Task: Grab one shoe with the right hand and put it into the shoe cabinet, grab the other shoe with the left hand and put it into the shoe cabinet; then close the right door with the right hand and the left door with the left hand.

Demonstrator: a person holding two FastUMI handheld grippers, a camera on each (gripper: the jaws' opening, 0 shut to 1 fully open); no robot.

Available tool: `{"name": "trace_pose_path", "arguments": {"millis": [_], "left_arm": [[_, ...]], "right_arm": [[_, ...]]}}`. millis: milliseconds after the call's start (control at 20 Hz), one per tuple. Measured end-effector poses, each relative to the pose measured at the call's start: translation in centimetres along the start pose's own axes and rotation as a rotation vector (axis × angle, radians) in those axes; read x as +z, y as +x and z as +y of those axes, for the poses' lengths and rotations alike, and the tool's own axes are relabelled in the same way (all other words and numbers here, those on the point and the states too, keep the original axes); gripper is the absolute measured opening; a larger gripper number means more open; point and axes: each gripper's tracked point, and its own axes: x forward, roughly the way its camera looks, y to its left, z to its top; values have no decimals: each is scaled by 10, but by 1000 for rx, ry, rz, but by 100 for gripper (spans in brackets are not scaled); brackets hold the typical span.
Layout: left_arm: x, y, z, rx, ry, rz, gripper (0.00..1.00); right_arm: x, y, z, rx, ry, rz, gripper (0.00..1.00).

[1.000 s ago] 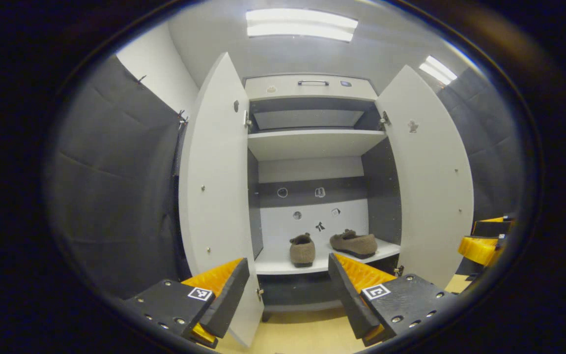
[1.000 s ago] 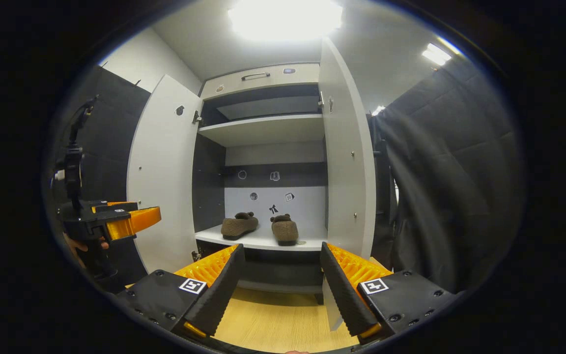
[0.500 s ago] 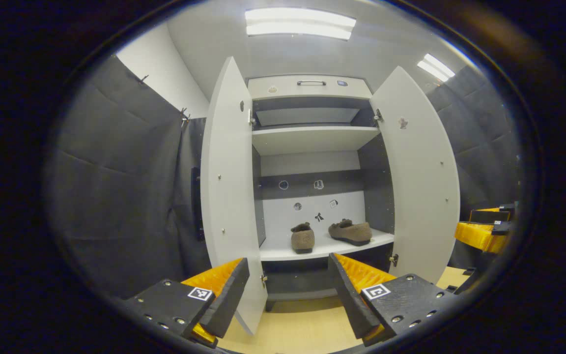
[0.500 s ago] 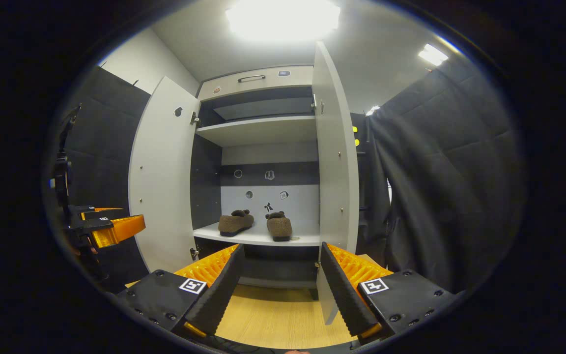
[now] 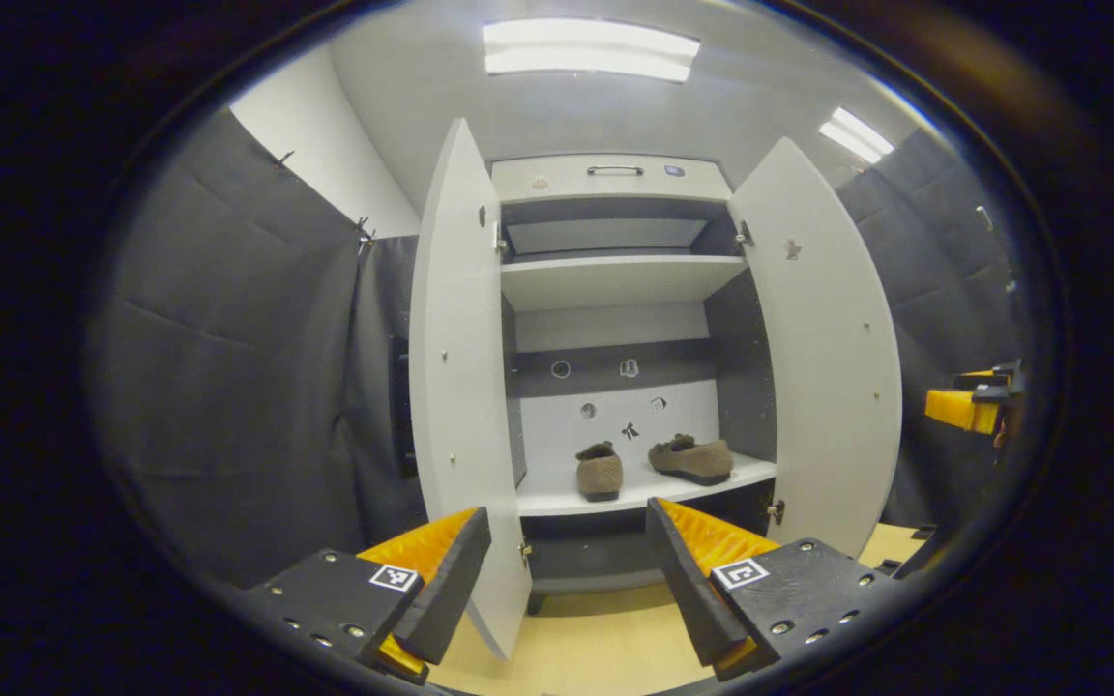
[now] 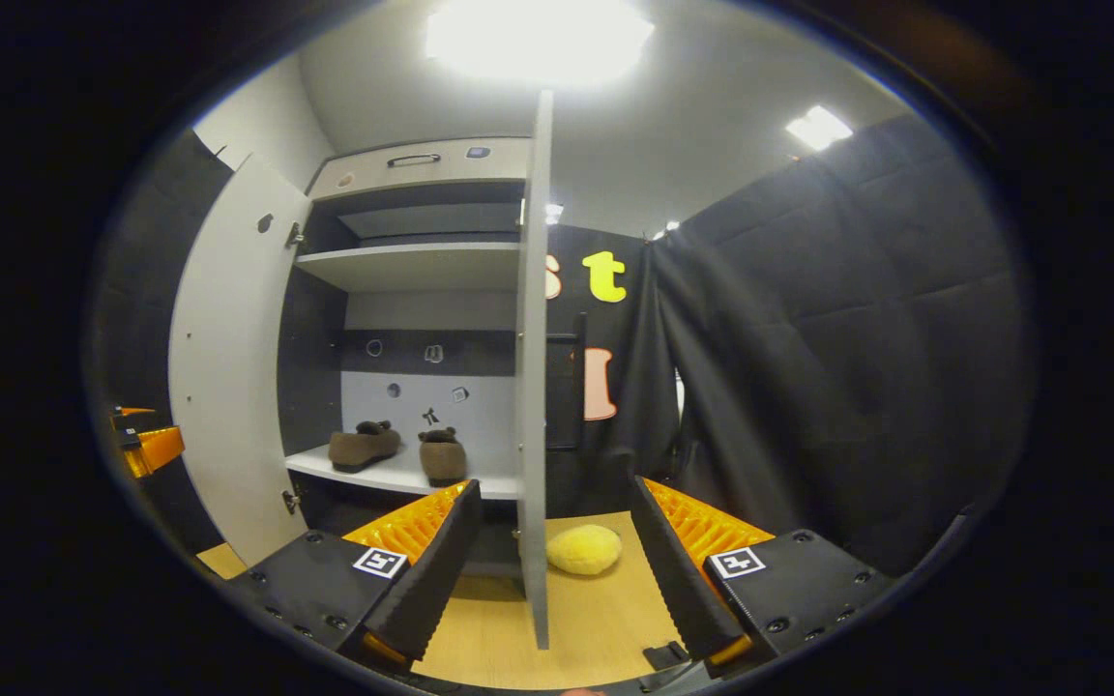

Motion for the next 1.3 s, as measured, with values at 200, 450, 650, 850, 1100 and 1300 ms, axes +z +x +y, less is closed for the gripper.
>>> {"name": "trace_pose_path", "arguments": {"millis": [200, 450, 650, 850, 1100, 1300], "left_arm": [[-8, 4, 10, 18, -12, 14, 100], [-15, 0, 29, 60, -9, 22, 100], [-19, -3, 48, 100, -24, 29, 100], [-20, -1, 69, 135, -26, 28, 94], [-27, -3, 88, 155, -37, 36, 94], [-29, -2, 92, 149, -47, 37, 100]], "right_arm": [[10, 22, -35, -105, -8, -9, 96], [25, 54, -60, -217, -5, -24, 98], [27, 79, -61, -268, -4, -10, 98], [16, 91, -54, -283, -14, 36, 98], [17, 89, -45, -292, -52, 17, 91], [19, 83, -28, -264, -43, 14, 94]]}}
